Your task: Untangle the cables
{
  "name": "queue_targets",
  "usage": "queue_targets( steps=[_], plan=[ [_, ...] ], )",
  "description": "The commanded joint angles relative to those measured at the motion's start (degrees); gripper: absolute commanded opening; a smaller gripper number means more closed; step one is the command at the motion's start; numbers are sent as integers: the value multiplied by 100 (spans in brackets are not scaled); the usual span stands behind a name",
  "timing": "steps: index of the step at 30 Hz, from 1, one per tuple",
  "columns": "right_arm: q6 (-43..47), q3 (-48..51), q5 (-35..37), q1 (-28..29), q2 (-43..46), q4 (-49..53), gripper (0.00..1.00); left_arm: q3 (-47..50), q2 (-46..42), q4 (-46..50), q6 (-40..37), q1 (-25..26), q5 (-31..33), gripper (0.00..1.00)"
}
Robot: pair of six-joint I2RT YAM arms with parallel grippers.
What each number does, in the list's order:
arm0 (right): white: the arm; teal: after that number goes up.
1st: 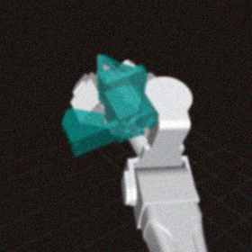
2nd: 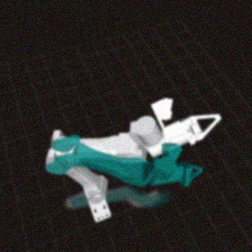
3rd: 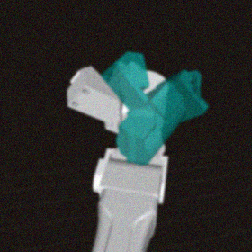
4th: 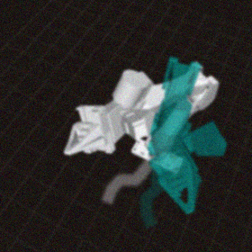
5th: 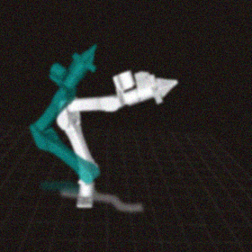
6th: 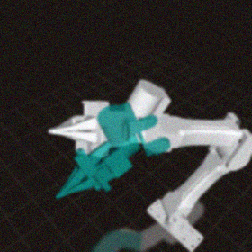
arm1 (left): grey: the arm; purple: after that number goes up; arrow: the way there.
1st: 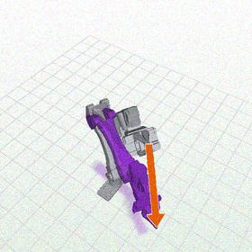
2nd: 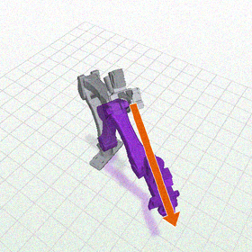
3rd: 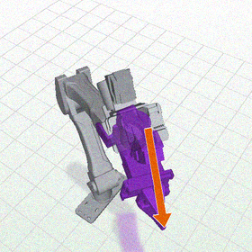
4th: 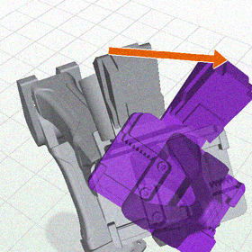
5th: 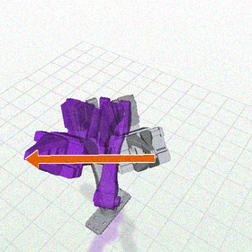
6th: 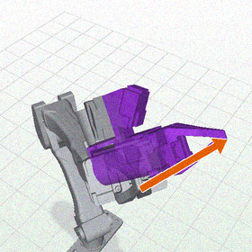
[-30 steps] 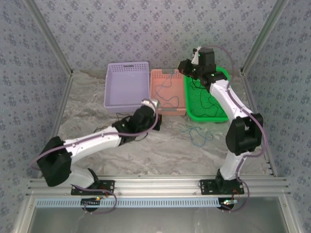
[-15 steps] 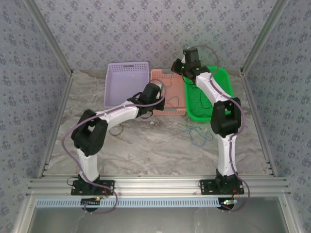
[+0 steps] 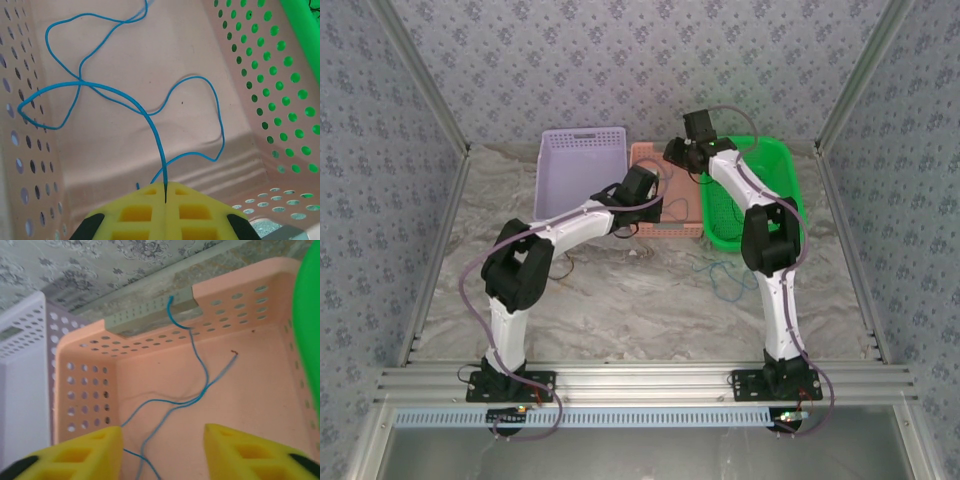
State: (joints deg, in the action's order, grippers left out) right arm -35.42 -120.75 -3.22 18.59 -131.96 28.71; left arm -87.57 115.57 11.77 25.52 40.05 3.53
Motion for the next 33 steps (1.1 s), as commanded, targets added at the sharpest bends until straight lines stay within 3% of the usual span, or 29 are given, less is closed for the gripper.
queue_targets(
  steps=[1, 5, 9, 17, 18, 21, 23, 27, 33],
  plan=[
    [-9, -108, 321, 31, 532, 296, 54, -251, -18, 246, -82, -37, 120, 0],
    [1, -86, 474, 10, 778, 412, 57, -286, 0, 253, -74, -35, 93, 0],
    [8, 327, 490, -31, 1259, 272, 54, -470, 111, 306, -56, -40, -53, 0],
    [-21, 2776, 637, -185, 3282, -584, 53, -1046, 514, 564, -38, -24, -253, 0],
    [-128, 3085, 637, -206, 3525, -631, 54, -1070, 521, 585, -38, -11, -263, 4],
    [-167, 3994, 719, -240, 4305, -612, 55, -978, 369, 581, -29, 73, -162, 42],
    [-164, 4615, 776, -220, 4896, -617, 55, -873, 155, 564, -25, 171, 7, 57],
    [-212, 5622, 1045, -88, 5901, -199, 55, -645, -367, 506, 64, 352, 157, 69],
    [-688, 7087, 1484, 179, 7421, 367, 51, -314, -1109, 650, 447, 746, 603, 71]
  ],
)
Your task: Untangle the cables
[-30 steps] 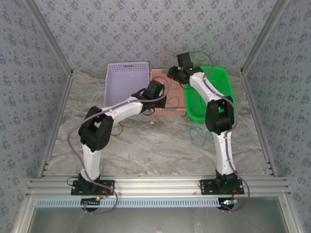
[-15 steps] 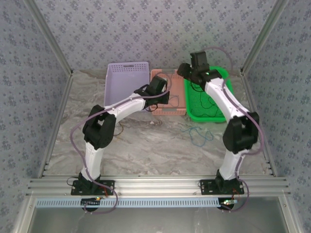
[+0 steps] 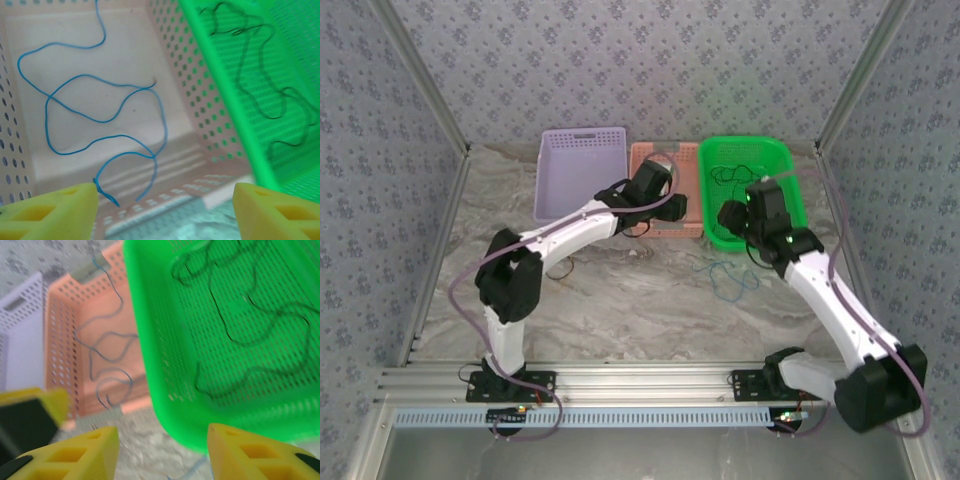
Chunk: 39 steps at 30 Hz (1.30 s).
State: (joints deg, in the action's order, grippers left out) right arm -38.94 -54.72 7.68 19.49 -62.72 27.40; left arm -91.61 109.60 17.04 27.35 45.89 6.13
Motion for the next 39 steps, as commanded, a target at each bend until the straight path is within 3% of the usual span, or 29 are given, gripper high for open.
queue_targets(
  steps=[1, 9, 13, 19, 24, 34, 39],
  plan=[
    [-412, 667, 401, 98, 722, 563, 51, 184, -609, 167, 375, 232, 390, 71],
    [-797, 1532, 551, 275, 1878, 1380, 49, 1339, -1008, 249, 2198, 1221, 896, 67],
    [-932, 1658, 537, 397, 2215, 1542, 48, 1864, -724, -308, 3374, 1547, 925, 67],
    [-1015, 1545, 612, 579, 2600, 1843, 48, 1842, -38, -951, 4145, 1818, 1069, 68],
    [-1068, 1520, 584, 682, 2745, 1882, 48, 1739, 533, -1484, 4379, 1814, 947, 65],
    [-1125, 1554, 568, 798, 2866, 1835, 48, 1439, 1113, -1807, 4219, 1619, 1012, 51],
    [-1137, 1605, 576, 803, 2870, 1765, 48, 1301, 1241, -1844, 4158, 1573, 992, 36]
  ],
)
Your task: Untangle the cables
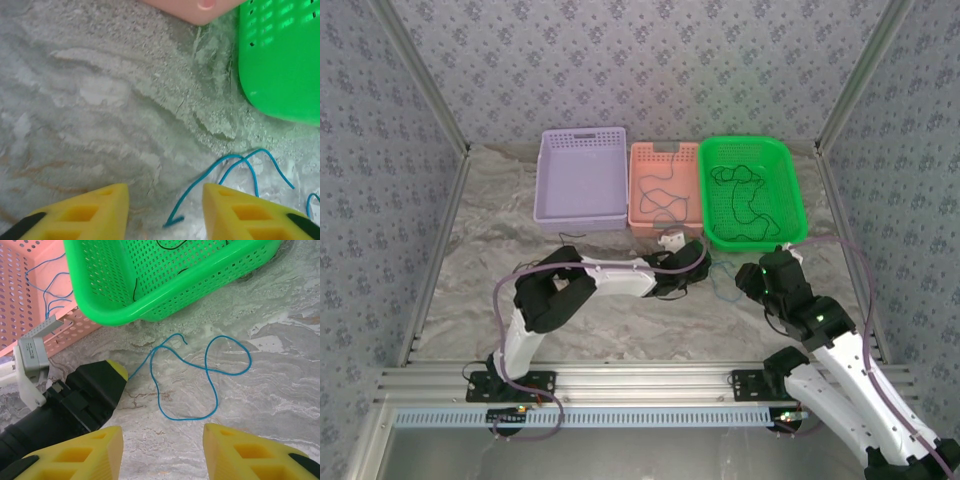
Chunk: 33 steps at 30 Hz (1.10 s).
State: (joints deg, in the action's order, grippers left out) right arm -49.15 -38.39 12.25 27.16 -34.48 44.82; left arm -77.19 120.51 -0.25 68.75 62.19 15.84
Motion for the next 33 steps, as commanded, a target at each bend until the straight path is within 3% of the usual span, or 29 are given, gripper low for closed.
queue_targets(
  steps=[1, 5, 6, 12, 19, 23, 27, 33],
  plan=[
    [-113, -28, 128, 38, 47, 20, 48, -142, 164, -115, 18, -73, 33, 32],
    [-94, 11, 132, 35, 47, -8, 48, -123, 154, -151, -60, -129, 53, 2],
    [-95, 29, 128, 40, 45, -15, 48, -81, 105, -180, -91, -124, 81, 0],
    [90, 119, -104, 35, 18, -71, 49, 440, -872, -2, -451, -23, 564, 0],
    [33, 365, -646, 86, -361, -424, 48, 1046, -1895, 204, -640, -41, 520, 0],
    [-83, 411, -629, 408, -668, -699, 47, 1445, -2362, 219, -598, -58, 581, 0],
    [-266, 379, -107, 942, -1090, -971, 47, 1788, -2758, 166, -565, -58, 614, 0],
    [-823, 571, -129, 1230, -1728, -1853, 46, 2041, -3052, 202, -542, -58, 611, 0]
  ],
)
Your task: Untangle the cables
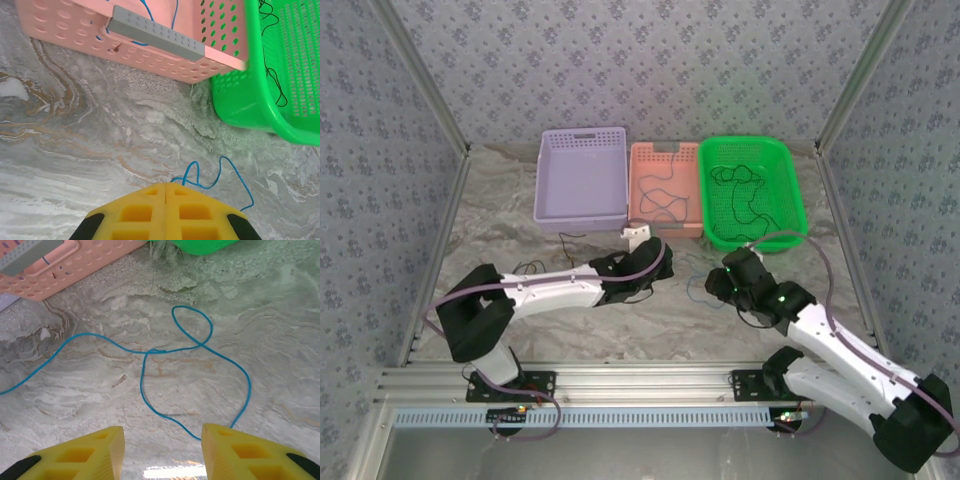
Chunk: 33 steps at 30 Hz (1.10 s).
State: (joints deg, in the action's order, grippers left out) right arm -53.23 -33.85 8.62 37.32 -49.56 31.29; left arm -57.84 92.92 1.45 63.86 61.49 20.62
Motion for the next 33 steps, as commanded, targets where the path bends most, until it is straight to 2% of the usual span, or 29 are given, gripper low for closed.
queue_targets(
  steps=[1, 7, 11, 14, 16, 21, 25, 28, 33],
  plan=[
    [-490, 146, 348, 341, -337, -589, 46, 155, -337, 22, -30, 17, 142, 0],
    [-604, 189, 880, 865, -1275, -1058, 43, 267, -479, 92, -44, 12, 186, 0],
    [-995, 248, 986, 963, -1286, -849, 37, 309, -550, 95, -81, -56, 147, 0],
    [-1891, 422, 1268, 1243, -735, -360, 40, 344, -562, 34, -118, -85, 83, 0],
    [-2574, 704, 1198, 1325, -382, -382, 41, 371, -564, -30, -129, -96, 52, 0],
    [-4264, 1513, 949, 1447, -56, -995, 43, 363, -538, -90, -128, -94, 28, 0],
    [-5004, 1740, 1168, 1421, 19, -1157, 47, 400, -556, -145, -117, -85, 16, 0],
    [-5232, 1732, 1165, 1252, -21, -1270, 48, 408, -561, -145, -127, -85, 9, 0],
    [-5631, 1877, 925, 950, -298, -1582, 44, 379, -558, -180, -144, -74, -5, 0]
  ],
)
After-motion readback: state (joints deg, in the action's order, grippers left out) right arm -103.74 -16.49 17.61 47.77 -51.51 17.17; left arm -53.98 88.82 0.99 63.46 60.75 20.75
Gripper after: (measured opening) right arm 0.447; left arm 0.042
